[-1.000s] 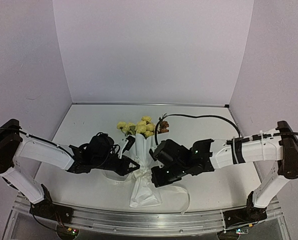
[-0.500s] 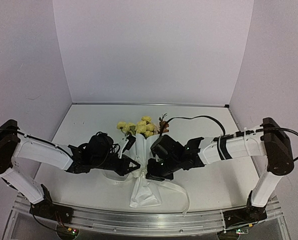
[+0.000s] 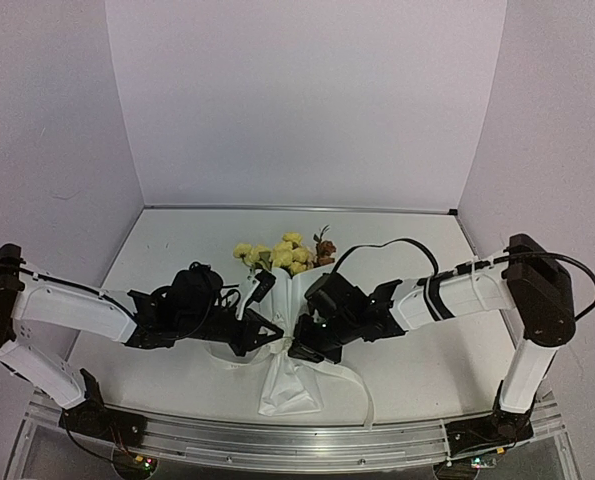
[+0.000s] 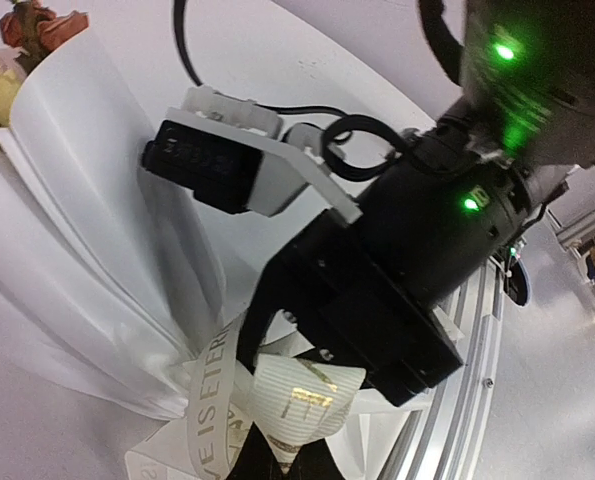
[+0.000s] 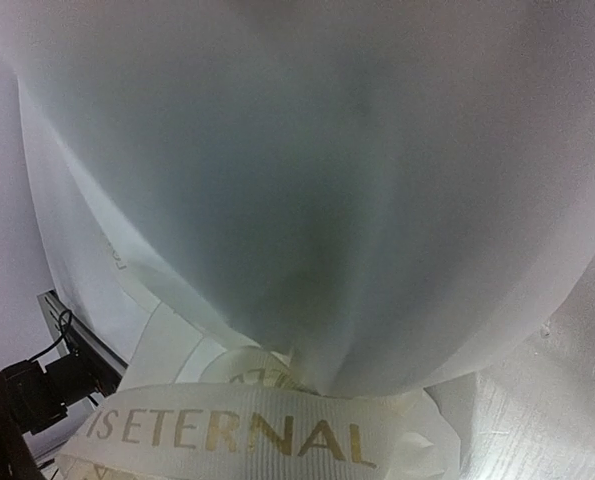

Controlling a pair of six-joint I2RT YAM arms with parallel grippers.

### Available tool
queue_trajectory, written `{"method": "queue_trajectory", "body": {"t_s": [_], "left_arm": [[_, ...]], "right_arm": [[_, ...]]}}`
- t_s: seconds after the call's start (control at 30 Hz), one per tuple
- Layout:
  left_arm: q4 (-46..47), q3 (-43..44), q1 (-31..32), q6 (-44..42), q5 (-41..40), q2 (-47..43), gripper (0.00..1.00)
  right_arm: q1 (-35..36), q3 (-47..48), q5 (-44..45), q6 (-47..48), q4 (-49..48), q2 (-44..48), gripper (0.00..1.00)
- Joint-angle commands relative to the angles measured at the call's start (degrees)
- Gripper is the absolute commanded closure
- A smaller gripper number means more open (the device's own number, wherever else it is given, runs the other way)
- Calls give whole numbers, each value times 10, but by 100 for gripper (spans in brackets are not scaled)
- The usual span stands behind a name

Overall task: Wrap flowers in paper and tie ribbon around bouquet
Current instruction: Cross the half-tied ribbon over the folded bouquet.

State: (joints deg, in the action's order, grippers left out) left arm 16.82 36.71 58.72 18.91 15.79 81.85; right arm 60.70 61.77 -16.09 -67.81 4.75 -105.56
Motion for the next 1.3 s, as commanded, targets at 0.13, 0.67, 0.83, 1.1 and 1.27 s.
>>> {"method": "queue_trajectory", "body": {"t_s": [0.13, 0.67, 0.83, 1.1, 1.27], "left_arm": [[-31, 11, 41, -75, 49, -16, 100], [-135, 76, 137, -109, -50, 84, 91], [-145, 83, 142, -101, -72, 77, 71], [-97, 46, 141, -53, -118, -11, 42], [-93, 40, 141, -49, -106, -43, 39]], "right_arm": [[-6, -24, 32, -24, -19, 4, 100], [-11, -58, 59, -4, -80, 21, 100], [-11, -61, 55, 2, -85, 18, 100], [-11, -65, 55, 12, -87, 24, 100], [-11, -63, 56, 20, -86, 25, 100]]}}
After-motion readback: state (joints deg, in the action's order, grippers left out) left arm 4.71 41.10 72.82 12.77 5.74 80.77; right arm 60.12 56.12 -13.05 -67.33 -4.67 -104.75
